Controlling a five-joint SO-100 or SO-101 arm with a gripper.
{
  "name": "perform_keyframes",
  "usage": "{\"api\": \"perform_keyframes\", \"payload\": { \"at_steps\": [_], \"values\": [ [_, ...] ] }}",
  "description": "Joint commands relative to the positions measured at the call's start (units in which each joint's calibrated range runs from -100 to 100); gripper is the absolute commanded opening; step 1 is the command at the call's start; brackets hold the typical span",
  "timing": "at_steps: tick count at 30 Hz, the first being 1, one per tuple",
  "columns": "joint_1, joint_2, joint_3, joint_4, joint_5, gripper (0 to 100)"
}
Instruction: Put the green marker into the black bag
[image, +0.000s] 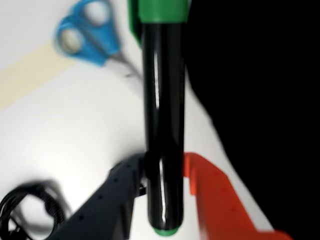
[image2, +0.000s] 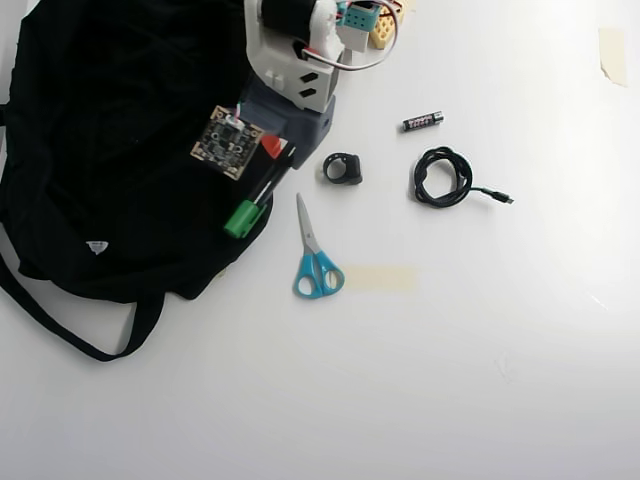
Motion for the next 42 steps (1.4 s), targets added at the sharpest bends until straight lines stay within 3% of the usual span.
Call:
{"api": "perform_keyframes", "payload": {
  "at_steps": [1,12,21,24,34,38,42],
  "values": [
    [4.77,-3.28,-0.3,0.69,0.07,2],
    [19.88,-4.86,-0.39,0.43,1.28,2],
    [34.99,-6.44,-0.21,-0.26,-0.92,2],
    [38.43,-5.94,12.72,-7.15,-2.6,2],
    [42.92,-5.77,27.64,-23.6,-3.07,3],
    [40.38,-5.94,27.82,-23.09,-3.18,22],
    [34.17,-8.51,26.83,-18.35,-3.6,23]
  ]
}}
